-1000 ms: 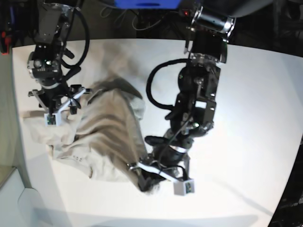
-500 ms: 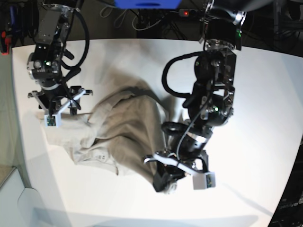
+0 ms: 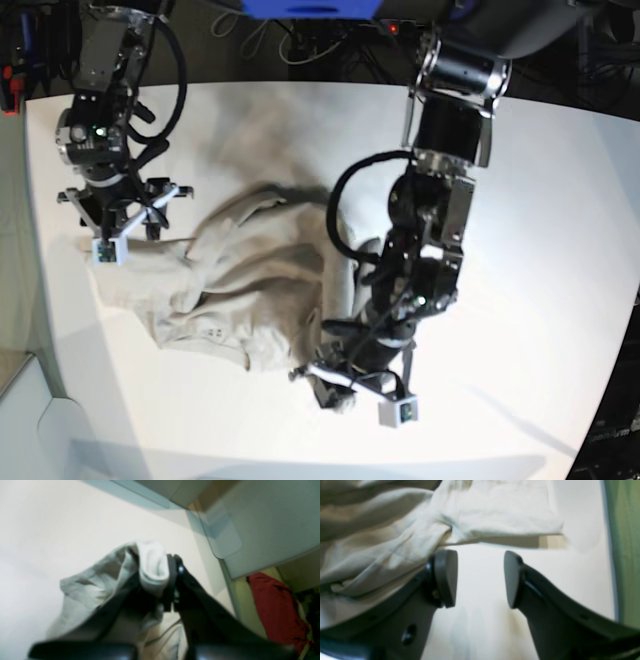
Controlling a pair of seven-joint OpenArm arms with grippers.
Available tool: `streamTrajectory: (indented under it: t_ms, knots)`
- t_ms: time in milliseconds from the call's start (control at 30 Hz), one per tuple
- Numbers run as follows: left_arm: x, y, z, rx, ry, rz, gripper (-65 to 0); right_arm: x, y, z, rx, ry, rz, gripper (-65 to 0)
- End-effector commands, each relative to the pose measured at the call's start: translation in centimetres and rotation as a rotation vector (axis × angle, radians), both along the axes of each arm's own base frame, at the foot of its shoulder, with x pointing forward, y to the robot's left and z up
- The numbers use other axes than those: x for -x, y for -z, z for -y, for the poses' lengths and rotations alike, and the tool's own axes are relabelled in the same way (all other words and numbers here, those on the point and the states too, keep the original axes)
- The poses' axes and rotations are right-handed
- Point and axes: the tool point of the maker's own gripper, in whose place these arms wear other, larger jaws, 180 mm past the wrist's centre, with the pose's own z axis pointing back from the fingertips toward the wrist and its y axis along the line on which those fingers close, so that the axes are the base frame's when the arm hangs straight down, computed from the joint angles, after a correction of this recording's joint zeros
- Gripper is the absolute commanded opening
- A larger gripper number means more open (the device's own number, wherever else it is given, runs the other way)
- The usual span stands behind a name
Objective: Layout the t-shirt on the table in an organized manner, then fold the t-shirt properly
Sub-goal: 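Grasp the shirt fabric with the left gripper and drag it toward the right gripper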
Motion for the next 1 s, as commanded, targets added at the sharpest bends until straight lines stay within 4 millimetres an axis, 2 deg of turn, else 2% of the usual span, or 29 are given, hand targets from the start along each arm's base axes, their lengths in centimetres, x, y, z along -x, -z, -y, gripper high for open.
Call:
streamTrajectory:
  t_ms: [0, 67, 200, 300, 400, 467, 633, 733, 833, 900, 967]
  knots:
    - [-1.6, -4.2, 0.2, 0.023, -0.009, 0.104, -64.7, -0.6, -1.2, -0.1, 0.01, -0.023, 0.043, -34.4]
    - [-2.5, -6.1, 0.1, 0.022, -0.01, 0.141, -64.6, -0.4, -0.9, -0.1, 0.01, -0.023, 0.035, -34.4]
    - [-4.5, -8.4, -0.1, 0.002, -0.014, 0.174, -64.6, -0.2, -0.8, -0.1, 0.01, -0.023, 0.031, -34.4]
    - [-5.9, -8.6, 0.0, -0.013, -0.012, 0.159, -64.5, -0.2, -0.8, -0.1, 0.01, -0.023, 0.029, -34.4]
    - [-6.8, -7.5, 0.0, -0.027, -0.014, 0.121, -63.0, 0.2, -0.4, -0.2, 0.01, -0.026, 0.018, -34.4]
    - [-7.0, -6.7, -0.1, -0.032, -0.017, 0.097, -56.9, 0.3, -0.4, -0.2, 0.009, -0.026, 0.015, -34.4]
    - [-7.2, -4.3, -0.6, -0.055, -0.023, 0.039, -27.6, 0.3, -0.3, -0.4, 0.006, -0.027, 0.014, -34.4]
    - [-7.3, -4.1, -1.0, -0.055, -0.028, 0.034, -14.7, 0.3, -0.2, -0.4, 0.006, -0.027, 0.012, -34.4]
    - [-7.1, -2.7, -2.9, -0.069, -0.051, 0.011, -9.5, 0.3, -0.2, -0.4, 0.006, -0.027, 0.012, -34.4]
    - [-6.5, -1.8, -3.5, -0.046, -0.054, -0.006, -10.2, 0.6, 0.0, -0.4, 0.006, -0.027, 0.005, -34.4]
    - [-5.9, -1.3, -5.1, -0.003, -0.079, -0.019, -12.5, 0.8, 0.1, -0.4, 0.006, -0.027, 0.0, -34.4]
